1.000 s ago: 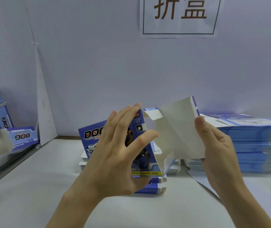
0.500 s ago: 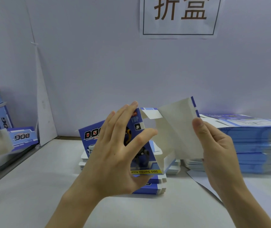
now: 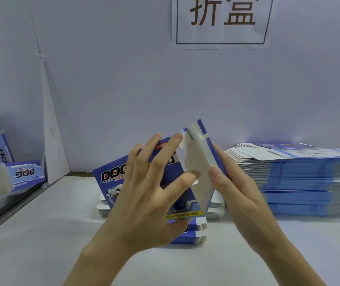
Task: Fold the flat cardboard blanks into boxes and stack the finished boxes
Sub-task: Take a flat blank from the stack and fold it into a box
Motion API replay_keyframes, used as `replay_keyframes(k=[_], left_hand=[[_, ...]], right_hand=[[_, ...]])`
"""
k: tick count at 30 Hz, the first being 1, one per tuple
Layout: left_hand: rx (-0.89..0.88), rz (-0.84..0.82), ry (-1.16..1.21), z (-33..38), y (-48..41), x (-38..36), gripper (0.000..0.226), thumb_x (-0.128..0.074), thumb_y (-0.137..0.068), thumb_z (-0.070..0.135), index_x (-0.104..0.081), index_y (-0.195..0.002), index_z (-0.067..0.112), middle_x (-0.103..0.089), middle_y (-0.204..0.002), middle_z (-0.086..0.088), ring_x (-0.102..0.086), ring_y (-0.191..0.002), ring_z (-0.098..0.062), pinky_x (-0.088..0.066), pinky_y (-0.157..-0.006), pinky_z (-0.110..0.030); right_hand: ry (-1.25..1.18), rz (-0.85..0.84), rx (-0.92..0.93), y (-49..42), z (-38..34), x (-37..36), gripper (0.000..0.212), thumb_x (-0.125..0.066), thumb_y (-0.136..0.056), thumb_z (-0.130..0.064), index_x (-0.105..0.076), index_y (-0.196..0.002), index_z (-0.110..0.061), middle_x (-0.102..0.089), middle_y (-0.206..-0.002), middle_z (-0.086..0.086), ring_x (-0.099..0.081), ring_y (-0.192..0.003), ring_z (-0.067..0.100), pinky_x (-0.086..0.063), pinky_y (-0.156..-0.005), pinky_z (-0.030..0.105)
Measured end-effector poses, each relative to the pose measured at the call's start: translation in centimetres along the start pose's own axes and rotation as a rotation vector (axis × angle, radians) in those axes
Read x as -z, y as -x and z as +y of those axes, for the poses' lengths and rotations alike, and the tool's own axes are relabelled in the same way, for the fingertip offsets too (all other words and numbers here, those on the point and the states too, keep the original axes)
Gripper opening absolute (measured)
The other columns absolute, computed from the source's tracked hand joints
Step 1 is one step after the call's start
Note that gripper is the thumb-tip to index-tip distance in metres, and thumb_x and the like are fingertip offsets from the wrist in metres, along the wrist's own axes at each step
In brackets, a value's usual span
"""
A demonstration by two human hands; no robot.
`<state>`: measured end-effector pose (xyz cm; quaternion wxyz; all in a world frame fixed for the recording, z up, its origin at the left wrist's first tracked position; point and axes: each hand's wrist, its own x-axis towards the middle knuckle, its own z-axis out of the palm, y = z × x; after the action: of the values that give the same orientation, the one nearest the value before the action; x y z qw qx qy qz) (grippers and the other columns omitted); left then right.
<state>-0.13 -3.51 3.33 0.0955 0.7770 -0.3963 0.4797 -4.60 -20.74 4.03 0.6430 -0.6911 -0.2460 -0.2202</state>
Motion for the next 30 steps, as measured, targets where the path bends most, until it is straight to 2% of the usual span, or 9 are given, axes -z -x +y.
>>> replay_keyframes(k=[5, 8, 11, 14, 17, 19, 22, 27, 30], left_hand=[[0.095, 0.066, 0.024, 1.4, 0.2, -0.6, 0.059, -0.069, -0.066, 0.056, -0.047, -0.111, 0.025, -0.024, -0.149, -0.012, -0.022, -0.141, -0.041, -0.024, -0.107, -0.066], [0.217, 0.121, 0.07, 2.1, 0.1, -0.5, 0.054, -0.065, -0.067, 0.059, -0.047, -0.104, 0.023, -0.022, -0.149, -0.01, -0.019, -0.143, -0.041, -0.019, -0.111, -0.065], [0.307, 0.147, 0.118, 2.4, -0.2, -0.1, 0.041, -0.058, -0.072, 0.048, -0.053, -0.101, 0.019, -0.021, -0.148, -0.01, -0.016, -0.144, -0.041, -0.025, -0.108, -0.067], [0.396, 0.146, 0.171, 2.7, -0.5, 0.1, 0.039, -0.049, -0.077, 0.037, -0.06, -0.104, 0.012, -0.02, -0.149, -0.006, -0.014, -0.144, -0.039, -0.032, -0.103, -0.067], [0.352, 0.099, 0.329, 2.0, -0.2, 0.3, 0.058, -0.052, -0.08, 0.043, -0.043, -0.132, 0.021, -0.01, -0.154, 0.004, -0.003, -0.148, -0.028, -0.028, -0.108, -0.065], [0.256, -0.048, 0.411, 1.0, 0.3, 0.6, 0.093, -0.06, -0.073, 0.062, -0.017, -0.149, 0.031, 0.008, -0.159, 0.007, 0.009, -0.149, -0.021, -0.025, -0.109, -0.066], [0.219, -0.147, 0.358, -0.8, 0.7, 0.9, 0.123, -0.064, -0.061, 0.072, 0.01, -0.151, 0.035, 0.023, -0.158, 0.007, 0.014, -0.148, -0.017, -0.026, -0.108, -0.066], [0.283, -0.12, 0.42, -3.1, 1.2, 0.8, 0.123, -0.069, -0.061, 0.065, 0.011, -0.15, 0.036, 0.017, -0.161, 0.001, 0.016, -0.148, -0.018, -0.01, -0.114, -0.066], [0.299, -0.086, 0.455, -3.5, 1.2, 0.9, 0.124, -0.074, -0.059, 0.058, 0.004, -0.152, 0.032, 0.004, -0.16, -0.001, 0.001, -0.149, -0.02, -0.022, -0.112, -0.064]], right_hand=[[0.059, -0.001, 0.037, 0.5, 0.3, -1.6, 0.047, -0.045, -0.096, -0.028, -0.043, -0.142, -0.034, -0.052, -0.142, -0.018, -0.044, -0.134, 0.0, -0.04, -0.104, 0.017], [-0.007, 0.026, 0.068, 0.4, -0.4, -1.3, 0.042, -0.048, -0.094, -0.03, -0.053, -0.136, -0.037, -0.06, -0.133, -0.021, -0.052, -0.125, -0.003, -0.043, -0.092, 0.008], [-0.038, 0.034, 0.064, 0.4, -0.9, -1.1, 0.041, -0.049, -0.09, -0.039, -0.056, -0.129, -0.049, -0.061, -0.13, -0.023, -0.053, -0.126, 0.0, -0.043, -0.095, 0.012], [-0.021, 0.029, 0.057, 0.4, -0.7, -1.4, 0.039, -0.047, -0.093, -0.035, -0.056, -0.129, -0.046, -0.063, -0.128, -0.021, -0.056, -0.123, 0.001, -0.045, -0.092, 0.012], [-0.047, 0.104, 0.024, 0.2, -0.2, -1.5, 0.035, -0.05, -0.095, -0.033, -0.06, -0.124, -0.049, -0.066, -0.124, -0.016, -0.06, -0.118, 0.006, -0.051, -0.092, 0.022], [-0.168, 0.227, -0.053, -0.1, -0.1, -0.9, 0.026, -0.057, -0.091, -0.035, -0.07, -0.109, -0.048, -0.072, -0.11, -0.013, -0.068, -0.101, 0.005, -0.058, -0.078, 0.026], [-0.366, 0.316, -0.194, -0.5, 0.1, 0.3, 0.027, -0.057, -0.079, -0.032, -0.077, -0.094, -0.043, -0.075, -0.101, -0.009, -0.071, -0.085, 0.006, -0.059, -0.064, 0.026], [-0.434, 0.305, -0.253, -0.9, -0.1, 2.2, 0.03, -0.058, -0.077, -0.028, -0.078, -0.101, -0.031, -0.075, -0.103, -0.003, -0.07, -0.083, 0.008, -0.057, -0.06, 0.024], [-0.418, 0.263, -0.257, -0.9, -0.2, 2.8, 0.034, -0.057, -0.076, -0.03, -0.077, -0.104, -0.028, -0.074, -0.103, -0.001, -0.069, -0.081, 0.008, -0.056, -0.058, 0.024]])
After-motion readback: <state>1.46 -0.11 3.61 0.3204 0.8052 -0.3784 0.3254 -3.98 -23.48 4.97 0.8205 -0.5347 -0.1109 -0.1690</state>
